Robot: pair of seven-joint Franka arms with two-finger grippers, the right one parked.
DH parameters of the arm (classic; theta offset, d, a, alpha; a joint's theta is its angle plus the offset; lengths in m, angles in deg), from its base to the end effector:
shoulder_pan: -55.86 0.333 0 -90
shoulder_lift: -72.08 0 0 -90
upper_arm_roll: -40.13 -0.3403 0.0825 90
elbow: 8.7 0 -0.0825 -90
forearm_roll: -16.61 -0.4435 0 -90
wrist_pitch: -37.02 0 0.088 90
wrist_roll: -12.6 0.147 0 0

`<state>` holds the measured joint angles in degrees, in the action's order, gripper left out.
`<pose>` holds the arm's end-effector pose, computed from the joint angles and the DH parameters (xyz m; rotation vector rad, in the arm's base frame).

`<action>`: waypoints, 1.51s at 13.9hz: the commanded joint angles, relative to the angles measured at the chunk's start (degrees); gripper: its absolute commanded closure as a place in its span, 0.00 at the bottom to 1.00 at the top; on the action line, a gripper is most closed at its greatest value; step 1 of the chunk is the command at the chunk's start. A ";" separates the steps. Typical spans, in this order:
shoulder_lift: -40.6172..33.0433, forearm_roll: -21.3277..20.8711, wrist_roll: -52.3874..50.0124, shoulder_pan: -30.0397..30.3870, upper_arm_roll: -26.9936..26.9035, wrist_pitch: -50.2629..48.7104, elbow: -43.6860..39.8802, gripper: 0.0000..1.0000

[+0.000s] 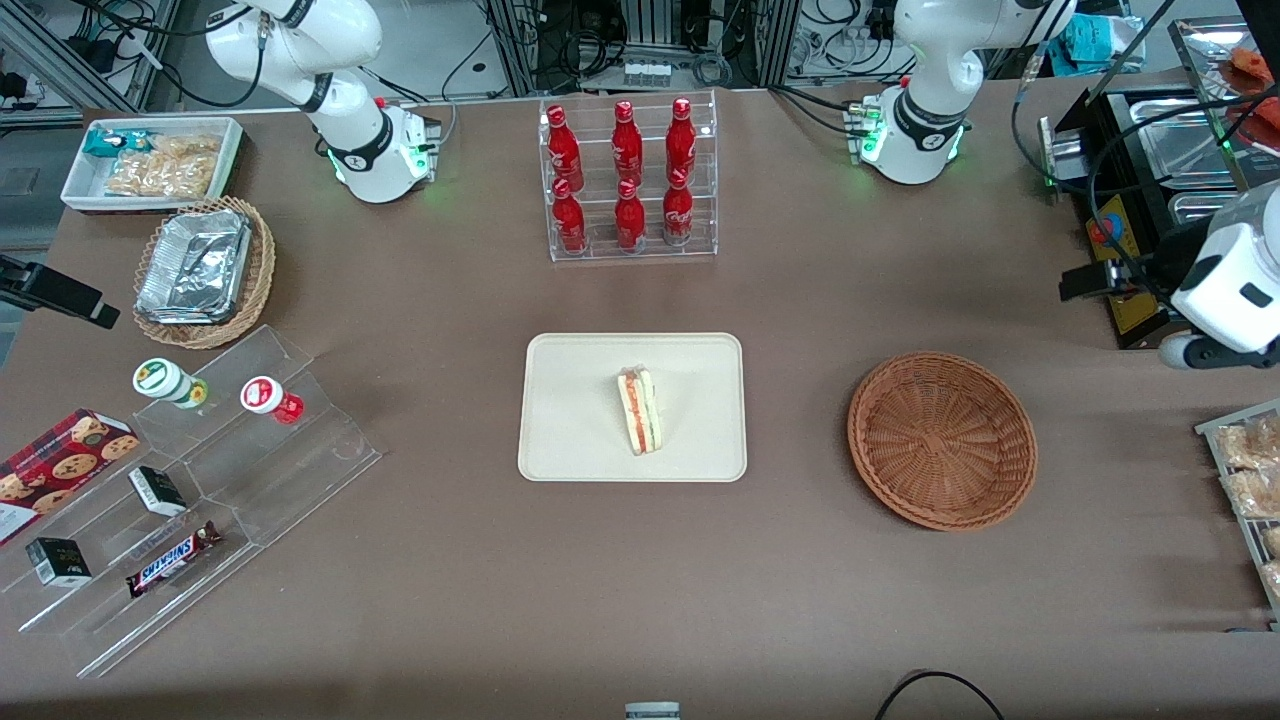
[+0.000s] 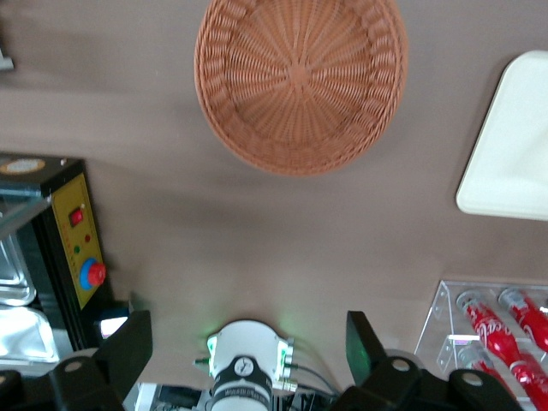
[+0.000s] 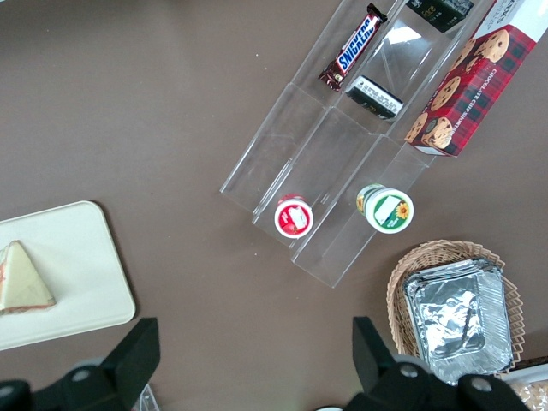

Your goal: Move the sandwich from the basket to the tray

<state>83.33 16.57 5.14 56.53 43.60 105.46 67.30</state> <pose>0.6216 -0.0266 0.5870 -3.0792 -0.1243 0.5094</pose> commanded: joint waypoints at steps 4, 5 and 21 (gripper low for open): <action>-11.97 -2.59 -0.27 0.30 1.89 11.19 14.99 0.00; -11.43 -2.51 -0.36 0.30 1.89 11.10 13.49 0.00; -10.11 -2.33 -4.05 9.94 10.73 11.28 11.28 0.00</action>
<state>72.79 14.98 2.31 61.48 48.59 116.52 79.48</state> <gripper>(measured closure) 0.000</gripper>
